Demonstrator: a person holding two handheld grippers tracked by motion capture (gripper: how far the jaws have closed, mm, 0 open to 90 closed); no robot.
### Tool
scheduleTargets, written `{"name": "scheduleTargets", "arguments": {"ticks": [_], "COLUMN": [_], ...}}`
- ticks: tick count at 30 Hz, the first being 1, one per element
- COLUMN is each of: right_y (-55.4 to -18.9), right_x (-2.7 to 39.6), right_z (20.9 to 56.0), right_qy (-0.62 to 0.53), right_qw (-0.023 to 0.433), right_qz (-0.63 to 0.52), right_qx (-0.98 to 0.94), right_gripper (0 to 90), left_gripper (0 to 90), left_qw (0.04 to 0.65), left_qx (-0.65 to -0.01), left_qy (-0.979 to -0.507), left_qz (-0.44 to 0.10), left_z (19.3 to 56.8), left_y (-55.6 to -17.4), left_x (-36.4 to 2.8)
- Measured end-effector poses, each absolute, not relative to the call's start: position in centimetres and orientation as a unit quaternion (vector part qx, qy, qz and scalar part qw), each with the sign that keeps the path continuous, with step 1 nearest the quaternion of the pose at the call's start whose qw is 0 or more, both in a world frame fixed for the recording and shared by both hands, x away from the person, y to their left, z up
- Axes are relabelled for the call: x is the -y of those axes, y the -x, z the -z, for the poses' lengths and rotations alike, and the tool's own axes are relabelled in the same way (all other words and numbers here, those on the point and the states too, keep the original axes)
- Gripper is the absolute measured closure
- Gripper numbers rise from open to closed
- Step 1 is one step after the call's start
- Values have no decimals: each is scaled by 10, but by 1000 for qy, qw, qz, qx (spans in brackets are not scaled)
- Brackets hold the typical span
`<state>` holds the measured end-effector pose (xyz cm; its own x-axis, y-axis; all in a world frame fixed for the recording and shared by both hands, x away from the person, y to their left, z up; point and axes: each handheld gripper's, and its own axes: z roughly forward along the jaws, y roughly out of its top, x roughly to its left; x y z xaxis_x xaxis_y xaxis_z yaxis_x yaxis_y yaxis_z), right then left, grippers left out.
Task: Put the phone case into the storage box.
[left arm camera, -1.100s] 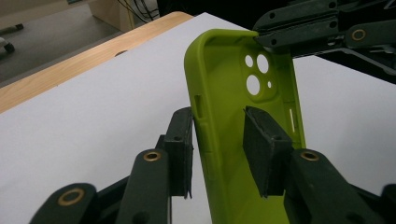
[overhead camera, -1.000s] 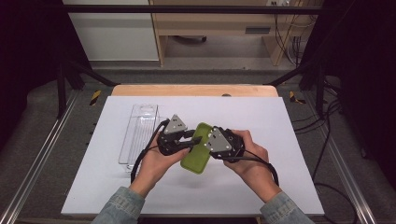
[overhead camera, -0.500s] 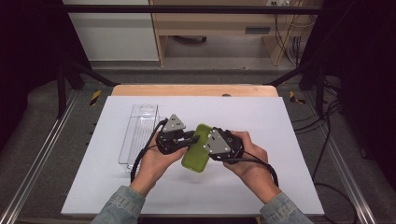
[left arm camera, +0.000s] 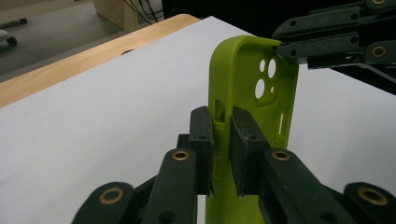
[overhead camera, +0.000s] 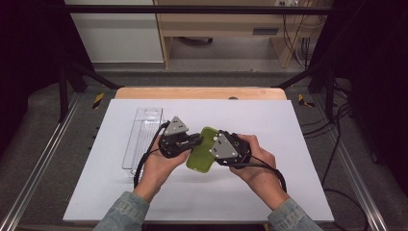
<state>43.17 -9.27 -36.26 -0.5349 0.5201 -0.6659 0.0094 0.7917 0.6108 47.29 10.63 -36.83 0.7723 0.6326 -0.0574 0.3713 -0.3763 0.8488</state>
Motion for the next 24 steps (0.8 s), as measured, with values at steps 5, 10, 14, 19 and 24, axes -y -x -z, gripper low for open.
{"name": "scheduleTargets", "arguments": {"ticks": [5, 10, 14, 19, 24], "right_y": [-433, -433, -432, -434, -435], "right_x": [94, 97, 100, 106, 113], "right_z": [364, 364, 363, 364, 366], "right_qy": [-165, -171, -200, -221, -242], "right_qw": [448, 437, 413, 400, 388], "right_qz": [-291, -306, -341, -354, -376], "right_qx": [-829, -828, -820, -816, -806], "right_gripper": [849, 724, 564, 438, 355], "left_gripper": [799, 800, 800, 800, 800], "left_qw": [465, 464, 455, 456, 460], "left_qx": [-306, -307, -302, -302, -302], "left_qy": [-818, -817, -822, -819, -816], "left_qz": [-145, -152, -164, -173, -178], "left_z": [369, 371, 372, 372, 372], "left_y": [-472, -472, -471, -471, -470], "left_x": [-107, -108, -108, -111, -113]}}
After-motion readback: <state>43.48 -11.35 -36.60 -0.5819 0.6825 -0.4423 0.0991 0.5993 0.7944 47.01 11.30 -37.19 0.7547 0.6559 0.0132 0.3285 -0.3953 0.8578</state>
